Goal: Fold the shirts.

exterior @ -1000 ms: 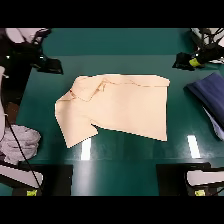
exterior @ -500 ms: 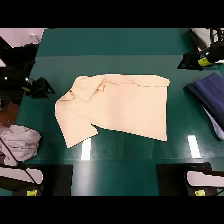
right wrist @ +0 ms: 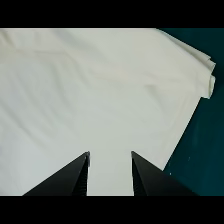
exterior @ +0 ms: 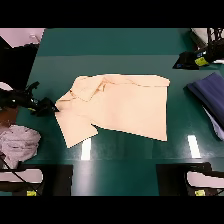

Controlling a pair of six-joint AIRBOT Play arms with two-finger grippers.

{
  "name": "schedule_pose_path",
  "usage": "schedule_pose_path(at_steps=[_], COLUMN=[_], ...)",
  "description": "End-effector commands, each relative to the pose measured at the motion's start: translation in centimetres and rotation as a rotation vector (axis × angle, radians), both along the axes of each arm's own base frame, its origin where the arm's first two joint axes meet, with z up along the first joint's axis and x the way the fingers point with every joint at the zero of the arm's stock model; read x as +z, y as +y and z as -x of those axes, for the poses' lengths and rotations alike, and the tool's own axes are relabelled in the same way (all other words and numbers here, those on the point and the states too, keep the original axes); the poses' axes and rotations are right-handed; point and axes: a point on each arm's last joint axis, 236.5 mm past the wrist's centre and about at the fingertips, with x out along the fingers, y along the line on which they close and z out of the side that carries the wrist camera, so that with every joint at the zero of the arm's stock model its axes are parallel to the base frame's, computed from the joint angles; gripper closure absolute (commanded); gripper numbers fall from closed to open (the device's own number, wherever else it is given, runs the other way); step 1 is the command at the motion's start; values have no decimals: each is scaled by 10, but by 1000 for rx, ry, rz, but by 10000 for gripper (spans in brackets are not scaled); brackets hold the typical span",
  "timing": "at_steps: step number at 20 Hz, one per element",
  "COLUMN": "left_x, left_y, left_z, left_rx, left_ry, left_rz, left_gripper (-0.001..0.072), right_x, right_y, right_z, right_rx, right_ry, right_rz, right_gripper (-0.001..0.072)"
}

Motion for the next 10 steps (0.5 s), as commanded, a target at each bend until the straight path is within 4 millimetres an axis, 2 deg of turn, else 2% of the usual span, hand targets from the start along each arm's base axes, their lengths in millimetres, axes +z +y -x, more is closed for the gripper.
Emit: schedule_pose_path(at_steps=[1,4,5,6,7,8,10], left_x=[-8,-5,-5,-5,-5,-4,1], left_y=[-3,-13,-16,-20,-25,-28,-29], left_z=[-2,-9,-11,-11,-13,-14,-18], left_rx=[29,35,31,21,13,7,10], left_ry=[-14,-35,-40,-43,-49,-54,-78], left_rz=[7,26,22,22,24,27,19], left_gripper=[165,167,304,499,644,680,681], right_x=[1,-2,-5,-11,-20,-30,-55], right_y=[6,7,7,7,6,5,-2], right_z=[2,10,14,21,30,39,62], right_rx=[11,23,28,35,40,36,9], right_ry=[7,39,61,93,135,172,244], right_rz=[-22,-20,-19,-19,-19,-23,-33], right_gripper=[410,410,410,411,410,410,410])
